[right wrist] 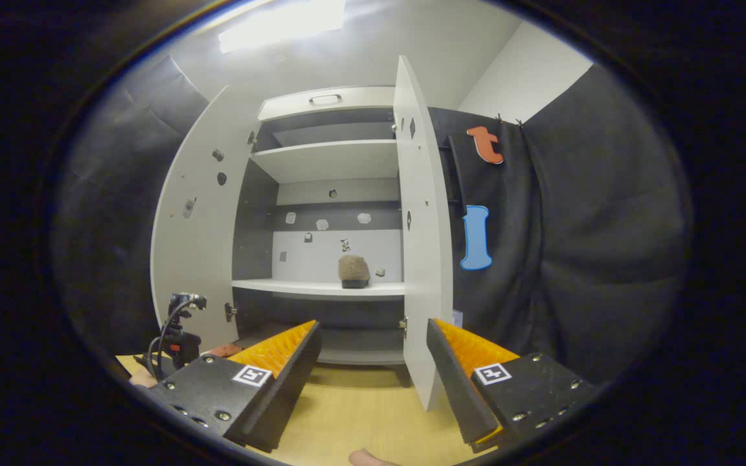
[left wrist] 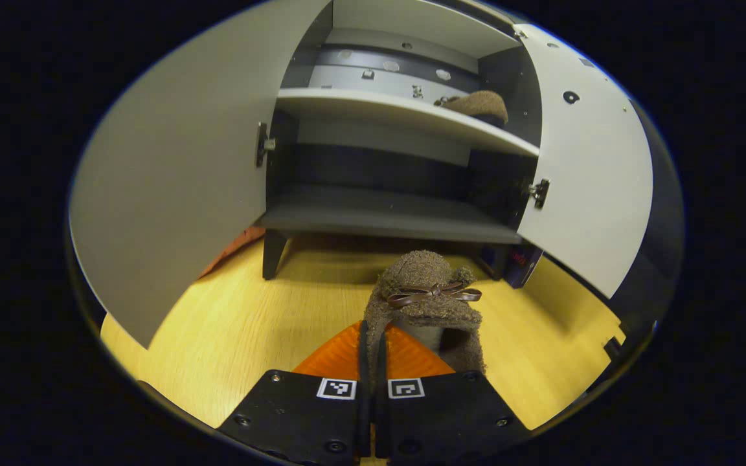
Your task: Grab one shoe with the right hand and put it into the shoe cabinet, grab the other shoe with the left hand and put it into the shoe cabinet; then close the right door with the right hand and the left door with the left hand.
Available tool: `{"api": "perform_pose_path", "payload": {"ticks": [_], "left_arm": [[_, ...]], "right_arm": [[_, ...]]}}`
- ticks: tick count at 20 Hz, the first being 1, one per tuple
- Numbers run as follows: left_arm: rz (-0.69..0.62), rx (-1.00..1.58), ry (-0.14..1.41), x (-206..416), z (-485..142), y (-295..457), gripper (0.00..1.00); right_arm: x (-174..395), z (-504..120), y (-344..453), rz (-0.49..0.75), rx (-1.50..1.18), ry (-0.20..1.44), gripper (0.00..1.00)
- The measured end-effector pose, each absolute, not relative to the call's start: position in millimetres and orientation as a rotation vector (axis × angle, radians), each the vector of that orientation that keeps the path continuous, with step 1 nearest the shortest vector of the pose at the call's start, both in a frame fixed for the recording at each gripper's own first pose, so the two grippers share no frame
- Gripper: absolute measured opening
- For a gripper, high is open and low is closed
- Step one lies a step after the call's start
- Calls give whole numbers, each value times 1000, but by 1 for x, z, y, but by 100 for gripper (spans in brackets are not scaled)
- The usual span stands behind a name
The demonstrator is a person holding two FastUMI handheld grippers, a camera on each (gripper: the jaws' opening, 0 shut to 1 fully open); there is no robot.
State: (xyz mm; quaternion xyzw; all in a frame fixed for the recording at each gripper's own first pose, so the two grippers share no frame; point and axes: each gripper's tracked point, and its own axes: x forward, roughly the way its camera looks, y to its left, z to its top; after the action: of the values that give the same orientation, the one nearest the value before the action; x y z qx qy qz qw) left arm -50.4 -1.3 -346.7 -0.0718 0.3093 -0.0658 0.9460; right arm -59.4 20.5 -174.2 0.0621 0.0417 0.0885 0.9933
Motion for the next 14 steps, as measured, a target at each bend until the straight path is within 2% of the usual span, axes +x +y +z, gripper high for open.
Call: {"api": "perform_pose_path", "payload": {"ticks": [8,14], "left_arm": [[-110,-133,428,-23,-230,-1,4],[-86,-134,278,22,-140,-1,3]], "right_arm": [[-78,-155,0,196,78,52,99],[-100,-136,-4,236,120,25,98]]}}
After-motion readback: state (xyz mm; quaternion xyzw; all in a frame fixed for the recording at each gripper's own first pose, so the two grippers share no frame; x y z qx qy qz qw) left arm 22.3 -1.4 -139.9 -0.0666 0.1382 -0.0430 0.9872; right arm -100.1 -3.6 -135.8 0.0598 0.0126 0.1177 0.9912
